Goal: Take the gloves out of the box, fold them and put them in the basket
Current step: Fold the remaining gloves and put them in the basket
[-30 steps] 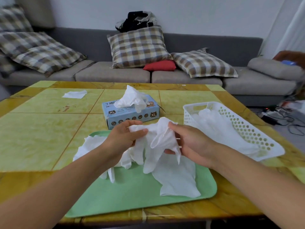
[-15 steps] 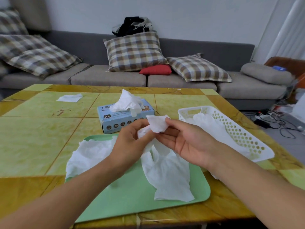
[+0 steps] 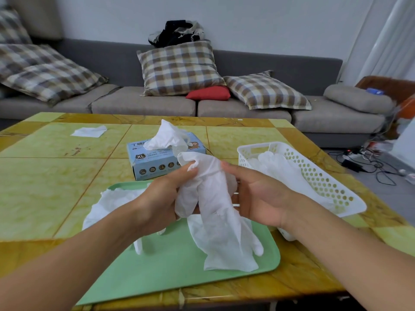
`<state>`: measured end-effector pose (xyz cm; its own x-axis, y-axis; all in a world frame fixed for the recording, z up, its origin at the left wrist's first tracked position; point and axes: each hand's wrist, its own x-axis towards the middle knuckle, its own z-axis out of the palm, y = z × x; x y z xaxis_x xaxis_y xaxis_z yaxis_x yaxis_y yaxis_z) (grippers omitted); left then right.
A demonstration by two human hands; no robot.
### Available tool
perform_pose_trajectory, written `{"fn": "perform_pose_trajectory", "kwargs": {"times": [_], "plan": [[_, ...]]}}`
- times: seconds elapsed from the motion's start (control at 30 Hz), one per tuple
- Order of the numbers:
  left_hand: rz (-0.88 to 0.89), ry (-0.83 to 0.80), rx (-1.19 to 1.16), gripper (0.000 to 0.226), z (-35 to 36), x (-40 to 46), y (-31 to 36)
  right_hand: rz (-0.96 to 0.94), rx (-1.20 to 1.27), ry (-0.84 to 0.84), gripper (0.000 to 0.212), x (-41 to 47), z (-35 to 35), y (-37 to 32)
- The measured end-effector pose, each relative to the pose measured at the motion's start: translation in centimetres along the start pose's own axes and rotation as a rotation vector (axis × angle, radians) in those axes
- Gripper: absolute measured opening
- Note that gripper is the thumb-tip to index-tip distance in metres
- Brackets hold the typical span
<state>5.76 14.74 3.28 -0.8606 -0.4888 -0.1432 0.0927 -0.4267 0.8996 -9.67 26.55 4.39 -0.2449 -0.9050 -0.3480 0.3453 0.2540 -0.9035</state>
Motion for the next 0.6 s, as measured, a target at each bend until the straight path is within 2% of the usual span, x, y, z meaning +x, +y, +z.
{"fn": "perform_pose_trajectory", "kwargs": {"times": [0.07,0.13,0.2,0.27,0.37,0.5,0.6], "plan": [[-0.055,-0.064,0.038,0.046,-0.1,-0.3,0.2,-0.067,0.042,0.038,0.035,-0.2,-0.3,-0.3],[-0.040,-0.109,0.150,0.045,0.2,-0.5,0.2,-0.120,0.031,0.073,0.026,-0.7,-0.6,-0.6],[0.049,-0.059,0.280,0.035,0.5,-0.6,0.1,-0.126,-0.011,0.073,0.028,-1.3,-0.8,-0.6],[0.123,0.016,0.398,0.035,0.5,-0.3,-0.2,-0.099,-0.038,0.026,0.034,-1.9,-0.9,-0.6],[0.145,0.043,0.400,0.032,0.7,0.1,-0.1,-0.009,-0.028,-0.030,0.048,-2.2,-0.8,-0.6],[-0.030,-0.033,0.400,0.024,0.9,1.1,-0.6,0.163,-0.004,-0.026,0.047,-0.6,-1.3,-0.4],[-0.184,0.036,0.351,0.026,0.7,2.1,-1.0,0.209,-0.074,0.062,0.042,0.7,-1.4,-0.6]]}}
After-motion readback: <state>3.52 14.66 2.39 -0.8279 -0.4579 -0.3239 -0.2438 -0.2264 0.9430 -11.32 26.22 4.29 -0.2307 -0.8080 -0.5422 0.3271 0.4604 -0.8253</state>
